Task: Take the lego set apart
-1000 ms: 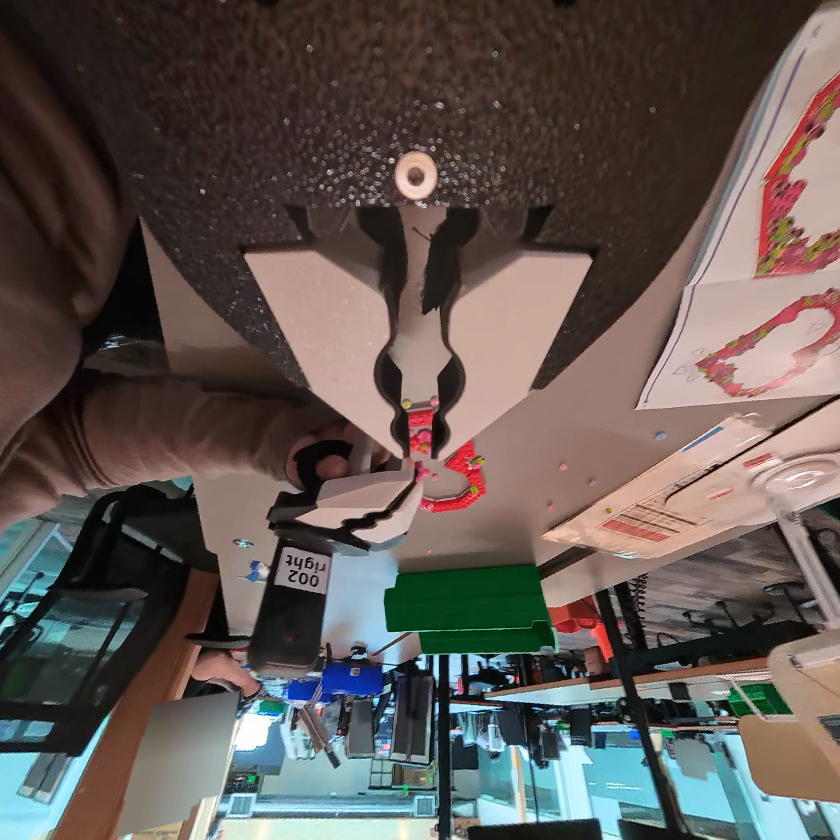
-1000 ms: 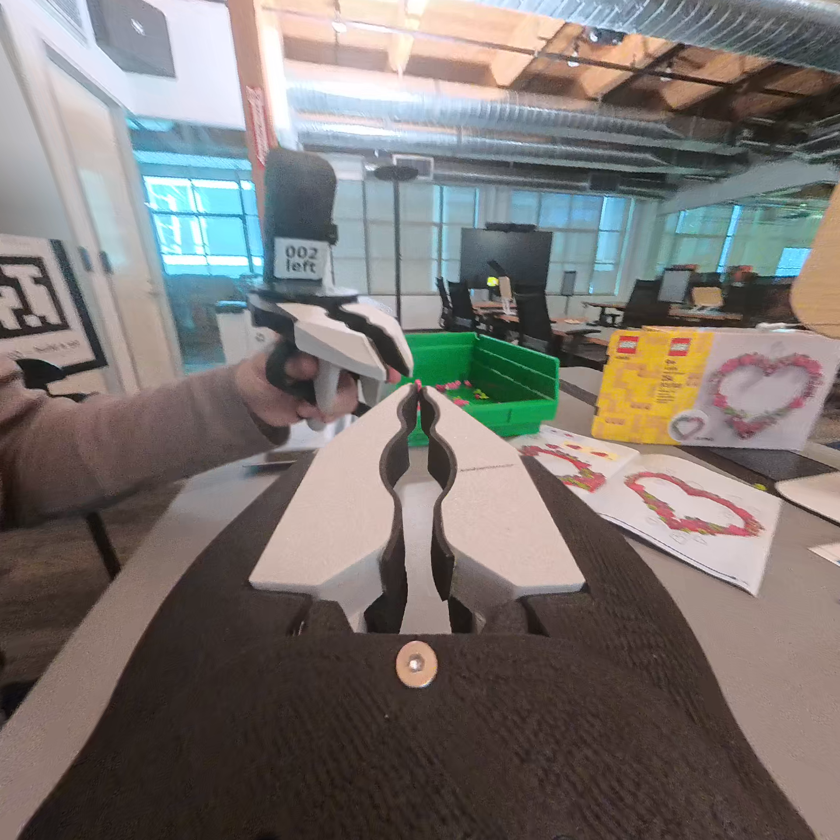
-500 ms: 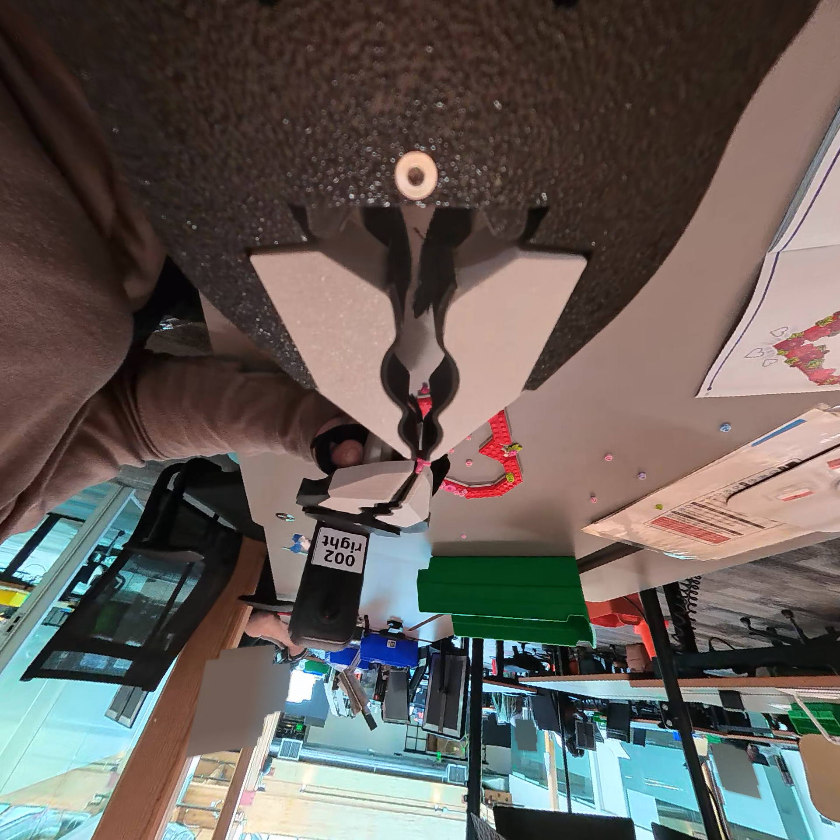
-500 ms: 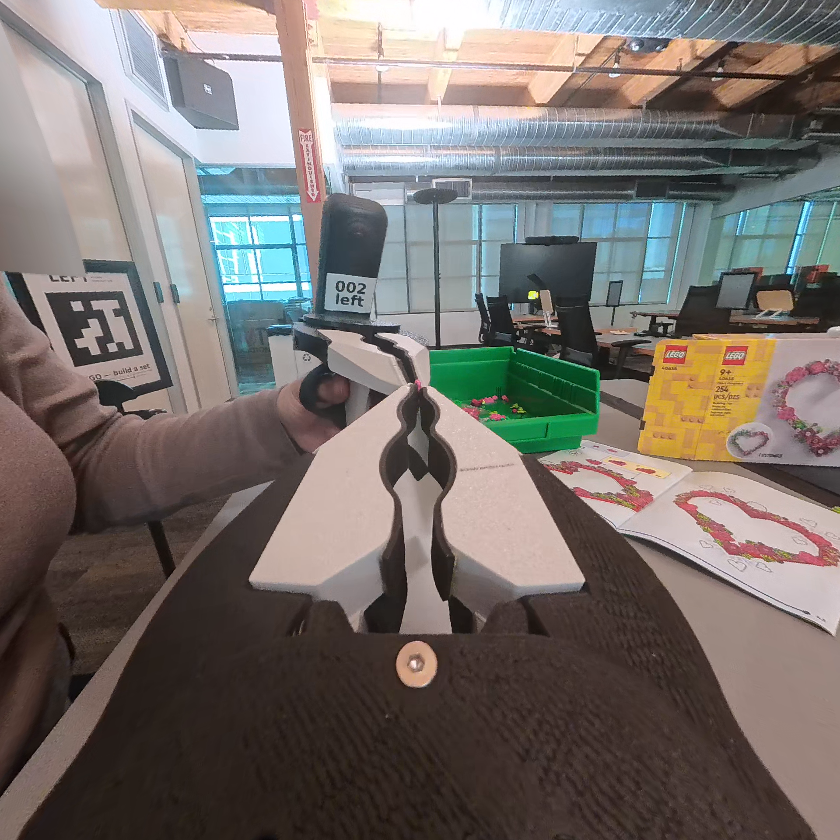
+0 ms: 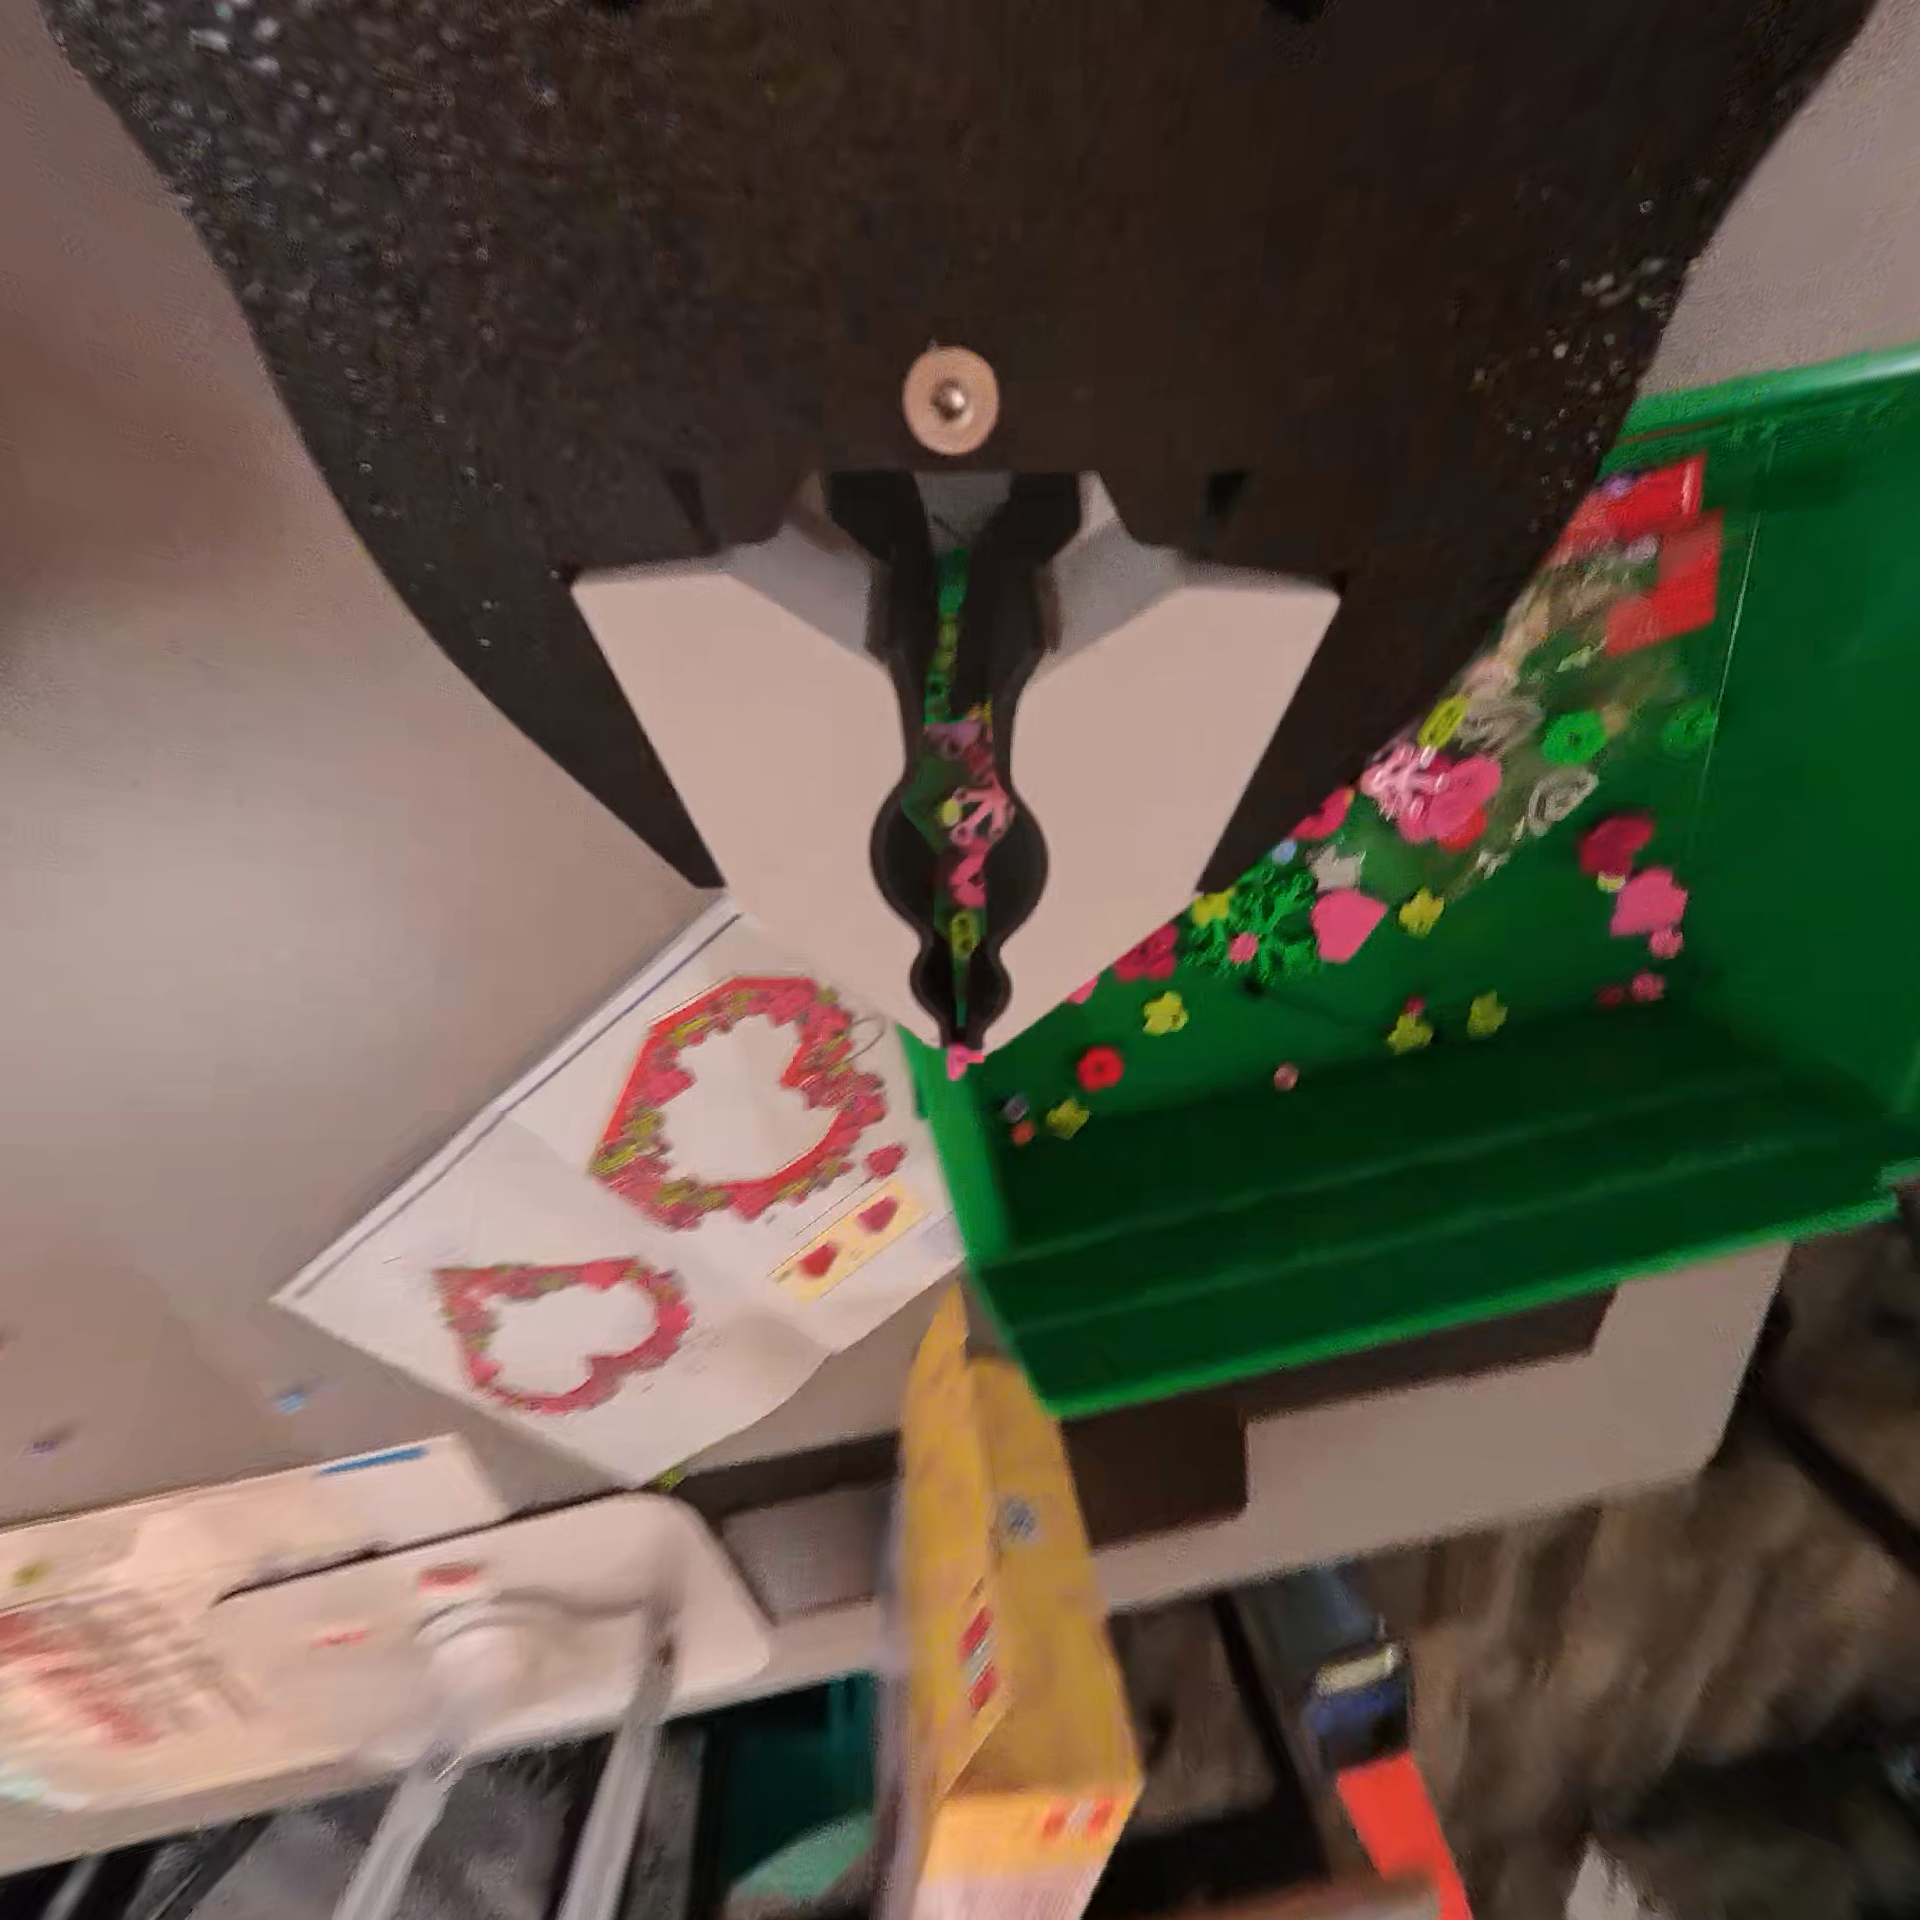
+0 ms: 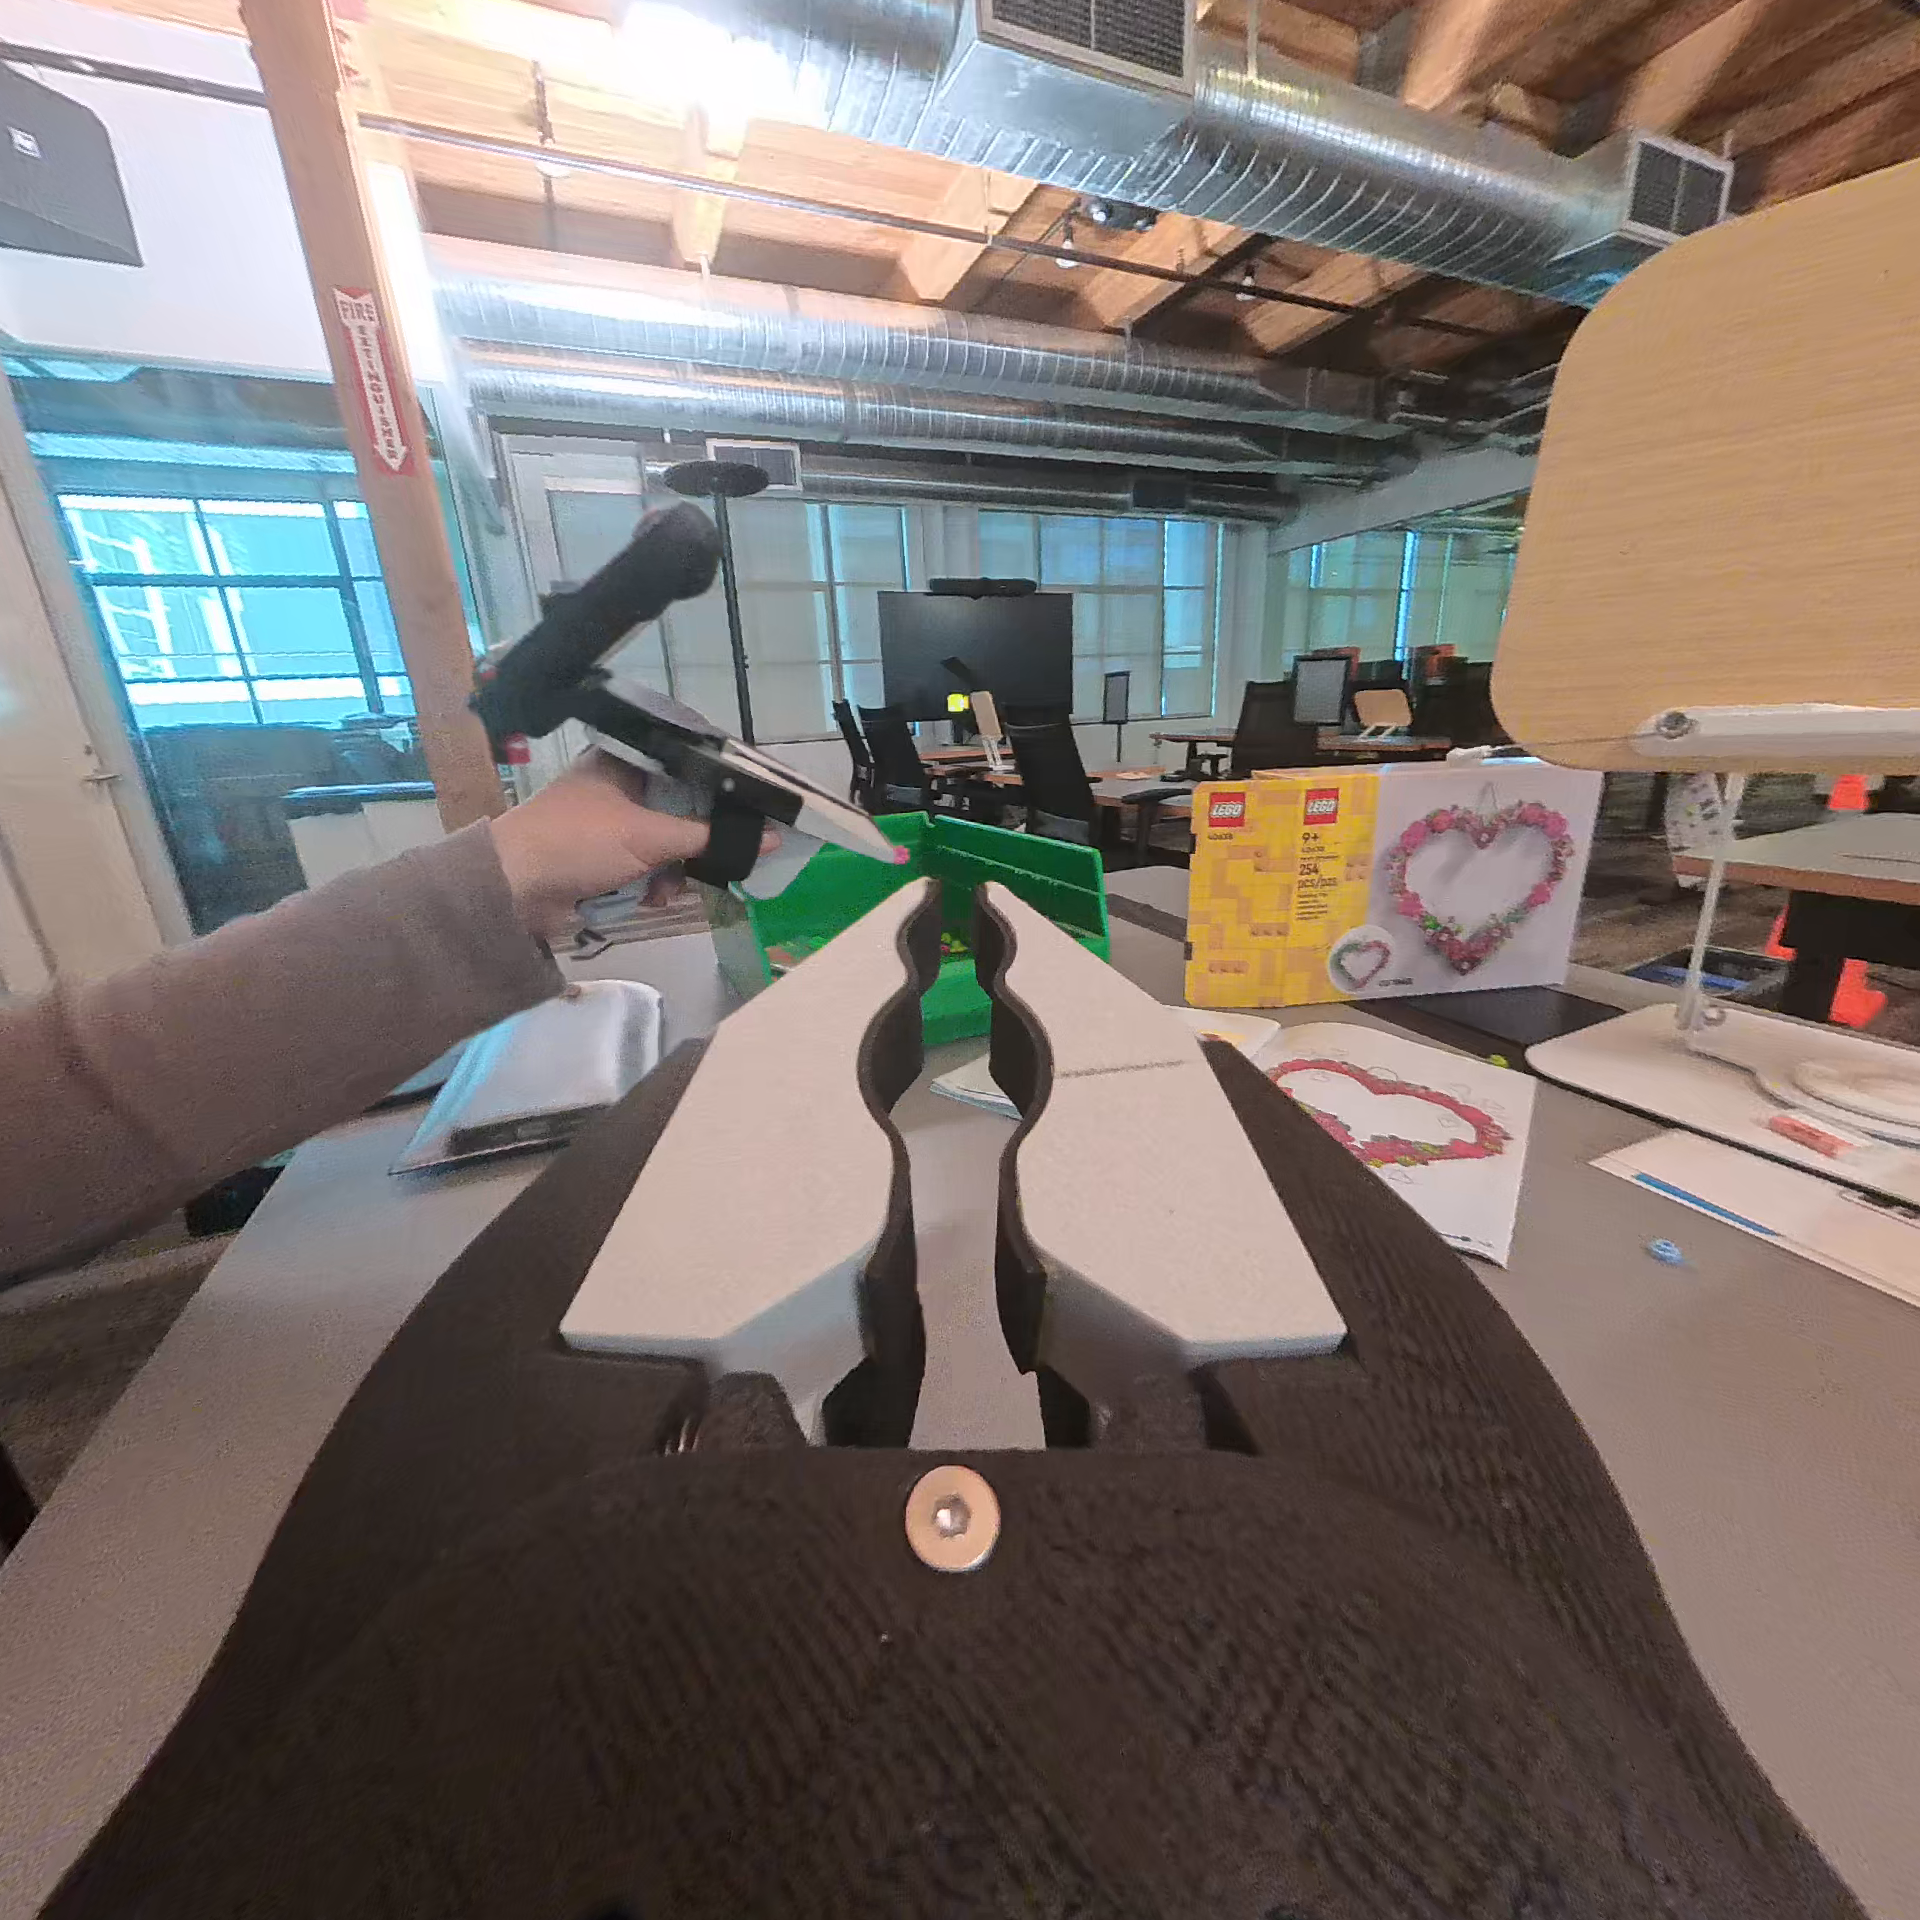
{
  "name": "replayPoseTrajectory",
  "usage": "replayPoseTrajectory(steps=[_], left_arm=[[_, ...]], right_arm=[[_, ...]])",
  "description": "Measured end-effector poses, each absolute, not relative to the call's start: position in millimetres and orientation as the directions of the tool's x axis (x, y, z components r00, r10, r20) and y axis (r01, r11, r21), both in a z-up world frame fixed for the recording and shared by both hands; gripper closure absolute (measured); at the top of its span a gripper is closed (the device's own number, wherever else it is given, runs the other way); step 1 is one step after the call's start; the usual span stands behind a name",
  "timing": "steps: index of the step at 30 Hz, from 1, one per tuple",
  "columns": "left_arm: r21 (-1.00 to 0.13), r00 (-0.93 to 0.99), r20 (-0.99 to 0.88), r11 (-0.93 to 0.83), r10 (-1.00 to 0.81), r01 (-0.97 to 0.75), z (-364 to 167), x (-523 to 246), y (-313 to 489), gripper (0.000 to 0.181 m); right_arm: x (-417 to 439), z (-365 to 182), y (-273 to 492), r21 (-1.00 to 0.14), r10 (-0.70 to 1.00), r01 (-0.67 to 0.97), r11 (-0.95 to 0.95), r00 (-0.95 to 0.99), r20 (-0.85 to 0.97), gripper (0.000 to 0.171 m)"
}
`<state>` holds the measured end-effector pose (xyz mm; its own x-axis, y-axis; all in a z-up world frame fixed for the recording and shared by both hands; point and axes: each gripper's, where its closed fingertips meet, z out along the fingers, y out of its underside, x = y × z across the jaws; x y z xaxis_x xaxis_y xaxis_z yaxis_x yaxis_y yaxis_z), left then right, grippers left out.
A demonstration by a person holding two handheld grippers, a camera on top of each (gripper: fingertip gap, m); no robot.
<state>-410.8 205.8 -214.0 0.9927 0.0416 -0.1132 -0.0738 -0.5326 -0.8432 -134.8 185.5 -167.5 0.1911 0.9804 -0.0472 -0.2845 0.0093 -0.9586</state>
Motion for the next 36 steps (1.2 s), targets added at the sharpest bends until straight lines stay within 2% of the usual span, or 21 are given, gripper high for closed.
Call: replayPoseTrajectory(steps=[1,3,6,11,14,17,20,23,25,28,30,34,36], left_arm=[[-0.829,0.994,-0.093,-0.558,0.066,-0.041,-218,-420,205,0.181],[-0.824,0.988,-0.083,-0.567,0.129,0.005,-219,-437,204,0.159],[-0.822,0.983,-0.062,-0.567,0.17,0.046,-219,-447,202,0.143],[-0.866,0.994,0.017,-0.496,0.106,0.068,-207,-423,204,0.135],[-0.921,1.0,0.007,-0.388,-0.016,0.0,-193,-377,211,0.13],[-0.959,0.979,-0.014,-0.275,-0.201,-0.07,-192,-305,216,0.129],[-0.969,0.914,-0.044,-0.205,-0.402,-0.137,-210,-225,216,0.13],[-0.97,0.847,-0.067,-0.165,-0.528,-0.18,-234,-164,223,0.13],[-0.969,0.796,-0.045,-0.166,-0.603,-0.181,-245,-129,228,0.129],[-0.974,0.749,-0.075,-0.114,-0.658,-0.197,-245,-95,240,0.126],[-0.98,0.747,-0.106,-0.057,-0.657,-0.189,-240,-84,251,0.126],[-0.998,0.771,-0.058,0.05,-0.635,-0.035,-220,-76,268,0.129],[-0.999,0.776,-0.03,0.05,-0.63,0.002,-220,-77,279,0.129]], right_arm=[[-135,-168,185,-0.959,0.981,-0.282,0.011,0.19,-0.044,0.168],[-135,-168,185,-0.961,0.979,-0.276,0.018,0.198,-0.039,0.169],[-134,-167,186,-0.962,0.977,-0.271,0.033,0.212,-0.026,0.17],[-122,-159,193,-0.95,0.961,-0.301,0.077,0.278,-0.01,0.171],[-98,-143,207,-0.929,0.915,-0.334,0.158,0.403,0.011,0.169],[-54,-126,230,-0.908,0.8,-0.311,0.28,0.599,0.041,0.163],[7,-113,247,-0.885,0.604,-0.218,0.411,0.793,0.085,0.157],[54,-111,253,-0.872,0.457,-0.067,0.484,0.87,0.187,0.155],[75,-127,266,-0.886,0.398,0.082,0.457,0.872,0.286,0.152],[95,-166,288,-0.91,0.439,0.246,0.335,0.813,0.382,0.151],[102,-193,299,-0.928,0.518,0.289,0.235,0.77,0.372,0.148],[109,-235,313,-0.932,0.634,0.356,0.073,0.705,0.319,0.143],[109,-253,317,-0.928,0.682,0.373,-0.014,0.682,0.264,0.143]])
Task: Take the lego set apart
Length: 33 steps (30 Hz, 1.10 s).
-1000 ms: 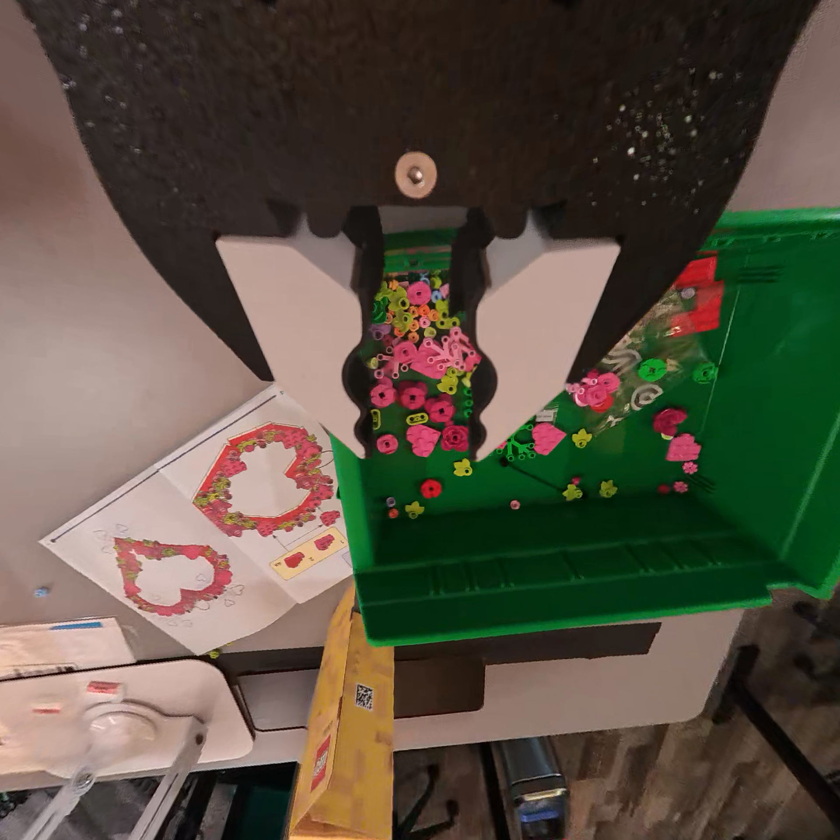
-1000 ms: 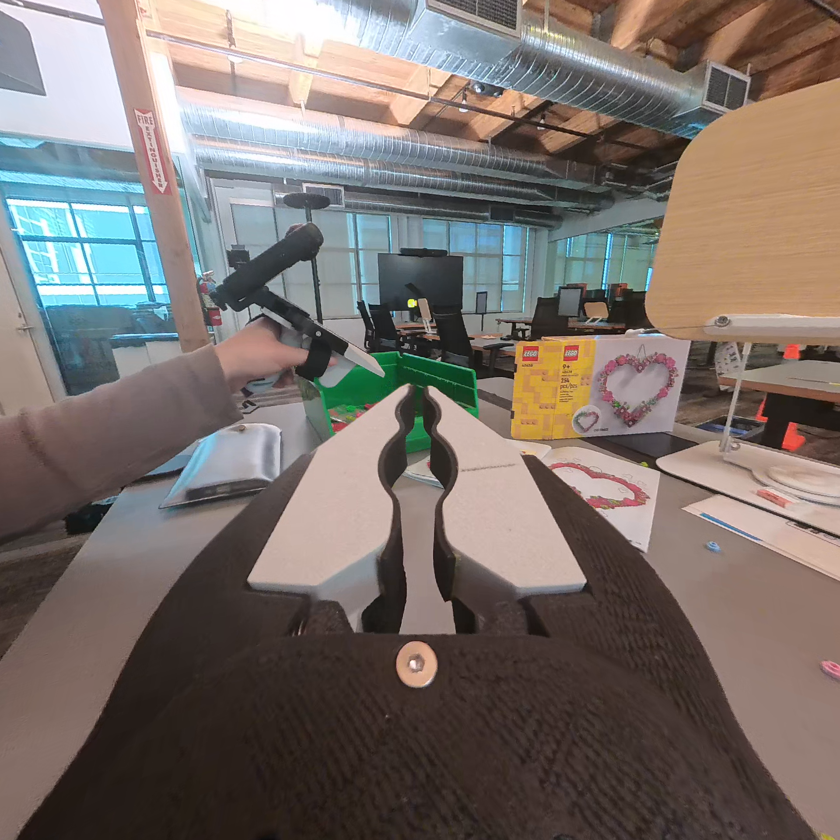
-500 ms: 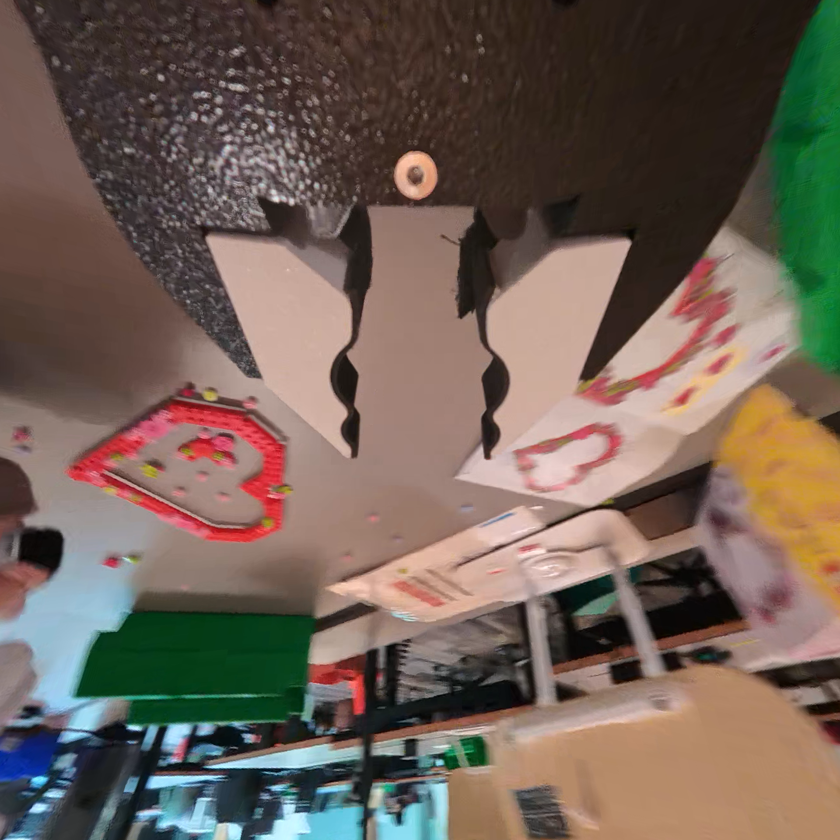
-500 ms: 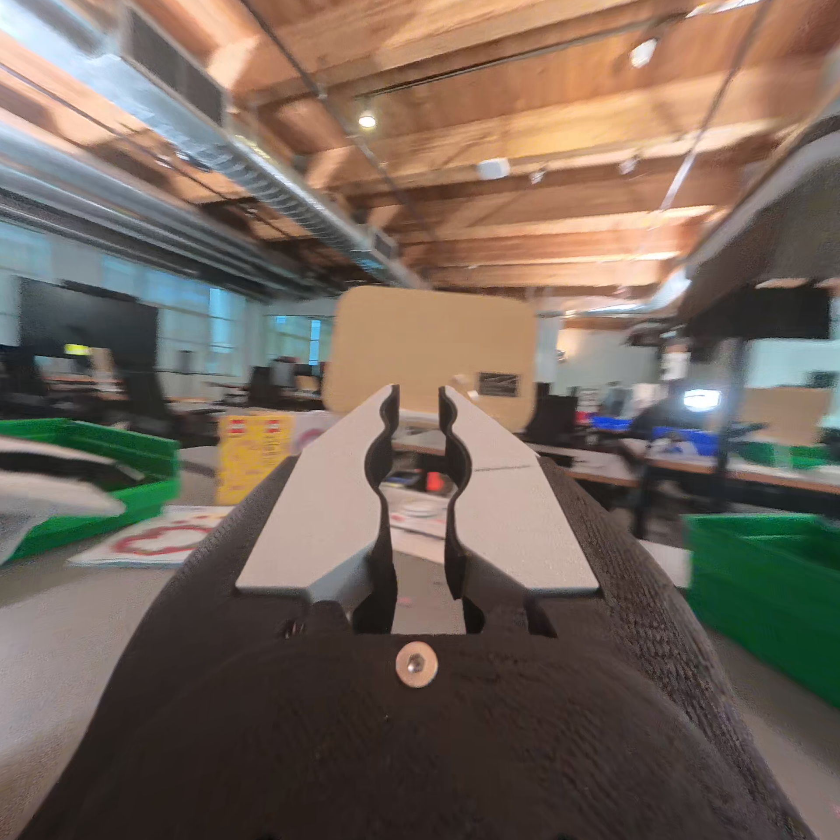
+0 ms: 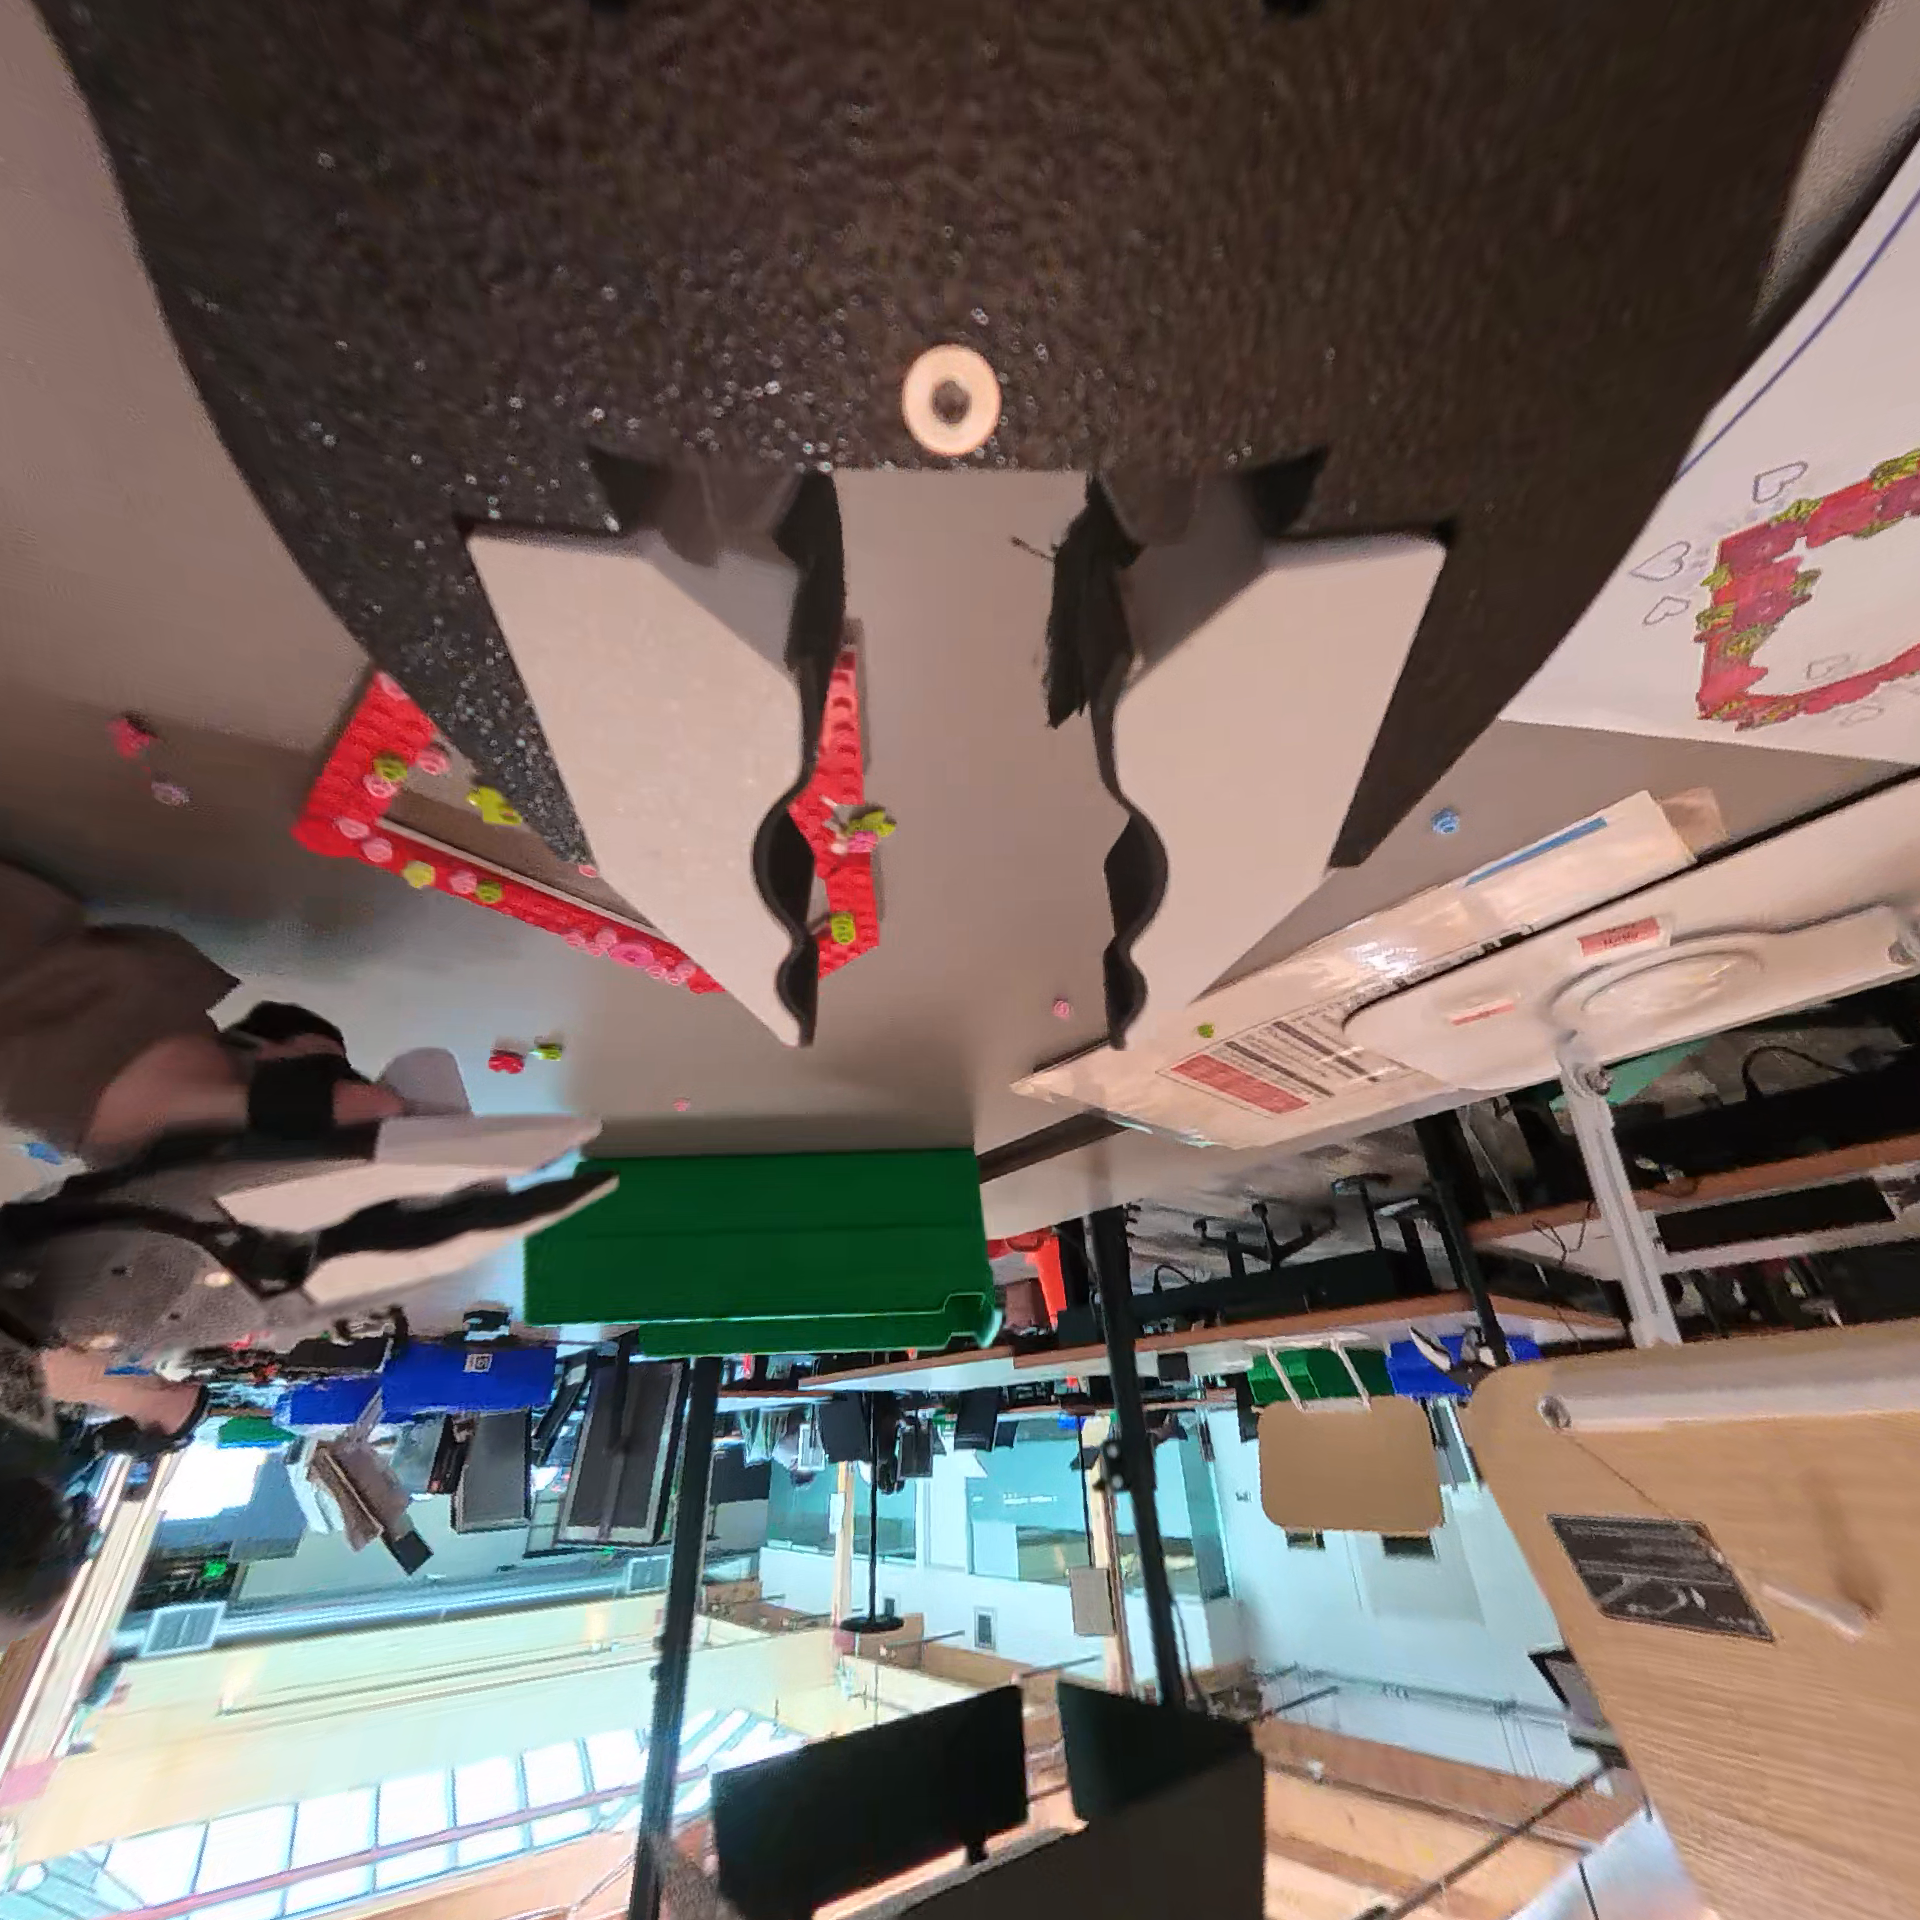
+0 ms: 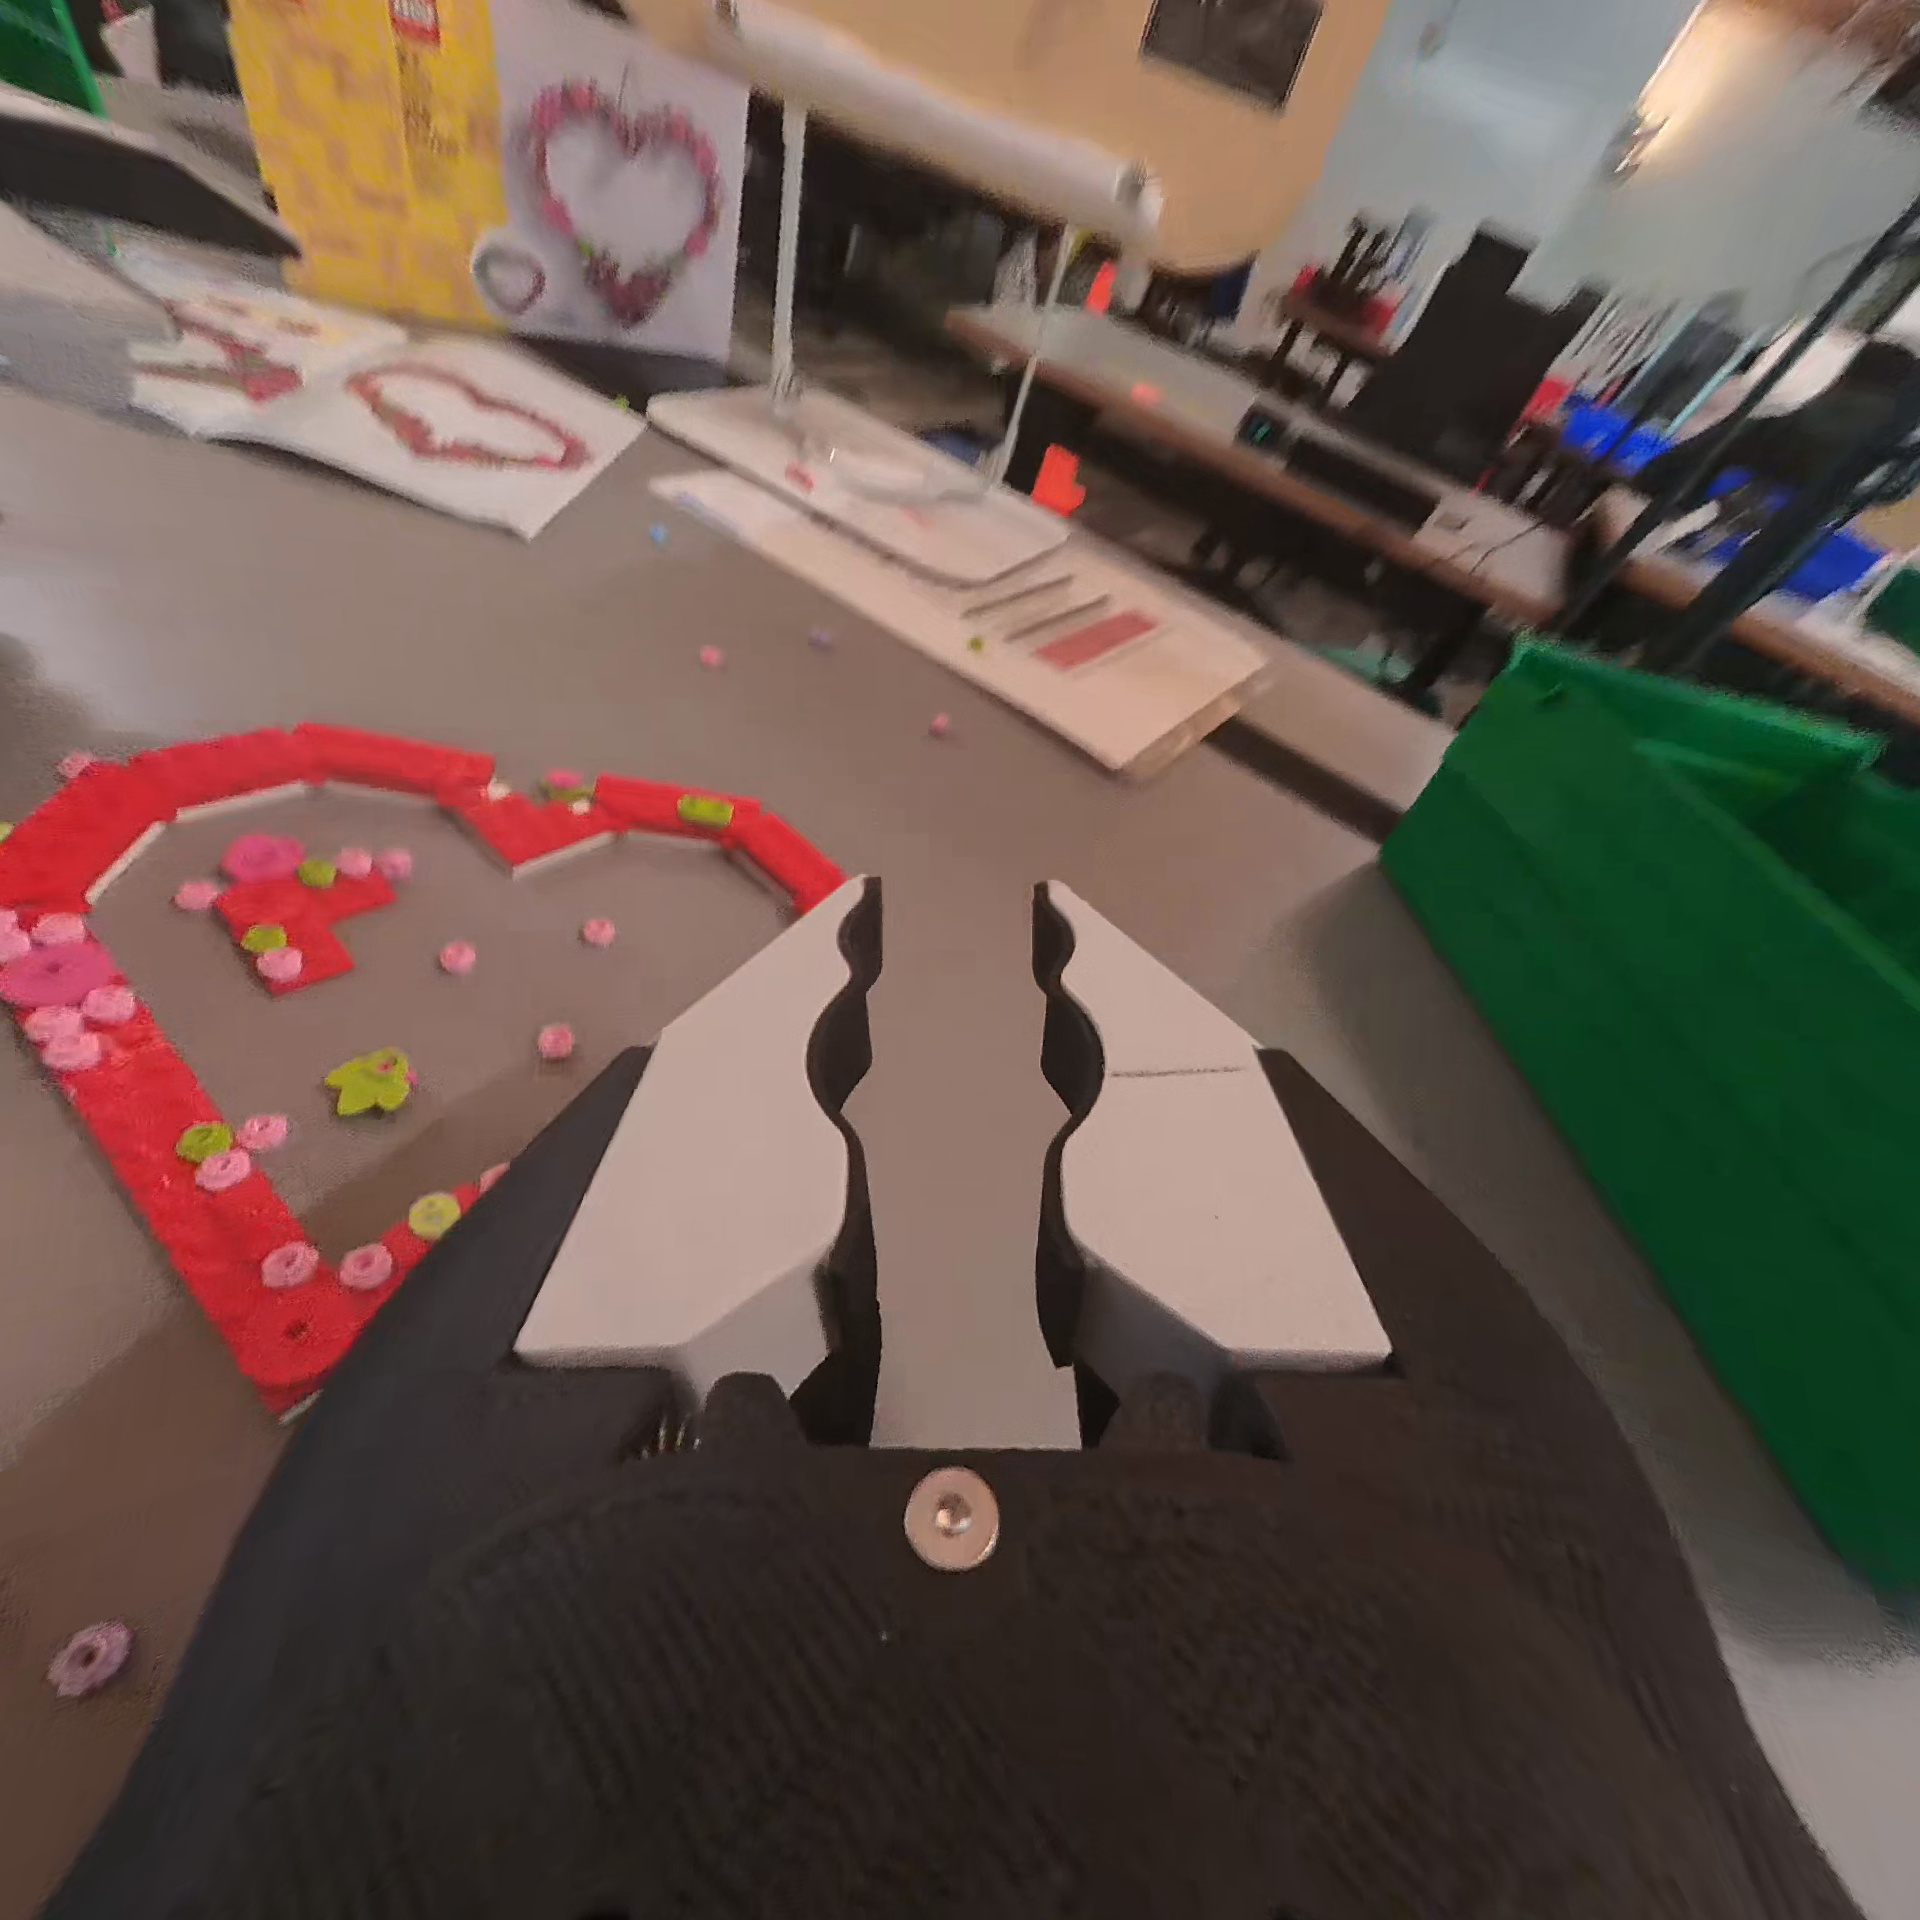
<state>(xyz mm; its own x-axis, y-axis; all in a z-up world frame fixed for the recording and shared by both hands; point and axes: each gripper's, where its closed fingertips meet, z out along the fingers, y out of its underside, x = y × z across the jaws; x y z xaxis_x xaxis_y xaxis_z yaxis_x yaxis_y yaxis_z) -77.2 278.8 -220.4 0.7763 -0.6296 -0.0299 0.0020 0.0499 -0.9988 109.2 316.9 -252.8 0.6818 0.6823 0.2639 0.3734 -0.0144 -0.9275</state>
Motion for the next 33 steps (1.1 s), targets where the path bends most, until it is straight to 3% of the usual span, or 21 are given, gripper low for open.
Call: replayPoseTrajectory(steps=[6,12,17,22,29,33], left_arm=[[-0.994,0.776,0.061,0.031,-0.628,0.103,-216,-90,289,0.131],[-0.98,0.741,0.159,-0.015,-0.652,0.197,-214,-95,290,0.134],[-0.98,0.727,0.164,-0.023,-0.667,0.2,-215,-93,290,0.138],[-0.979,0.731,0.163,-0.015,-0.663,0.204,-214,-96,293,0.139],[-0.966,0.731,0.207,-0.016,-0.65,0.258,-211,-107,297,0.139],[-0.968,0.731,0.201,-0.021,-0.652,0.248,-212,-105,297,0.14]], right_arm=[[89,-279,315,-0.899,0.755,0.307,-0.311,0.655,-0.037,0.135],[31,-286,310,-0.769,0.913,0.63,-0.112,0.371,0.171,0.135],[1,-304,314,-0.573,0.982,0.81,0.123,-0.014,0.191,0.128],[-6,-326,324,-0.344,0.969,0.906,0.245,-0.218,0.115,0.131],[2,-327,341,-0.244,0.986,0.956,0.164,-0.16,0.034,0.147],[17,-324,348,-0.258,0.997,0.963,0.08,-0.083,0.0,0.153]])
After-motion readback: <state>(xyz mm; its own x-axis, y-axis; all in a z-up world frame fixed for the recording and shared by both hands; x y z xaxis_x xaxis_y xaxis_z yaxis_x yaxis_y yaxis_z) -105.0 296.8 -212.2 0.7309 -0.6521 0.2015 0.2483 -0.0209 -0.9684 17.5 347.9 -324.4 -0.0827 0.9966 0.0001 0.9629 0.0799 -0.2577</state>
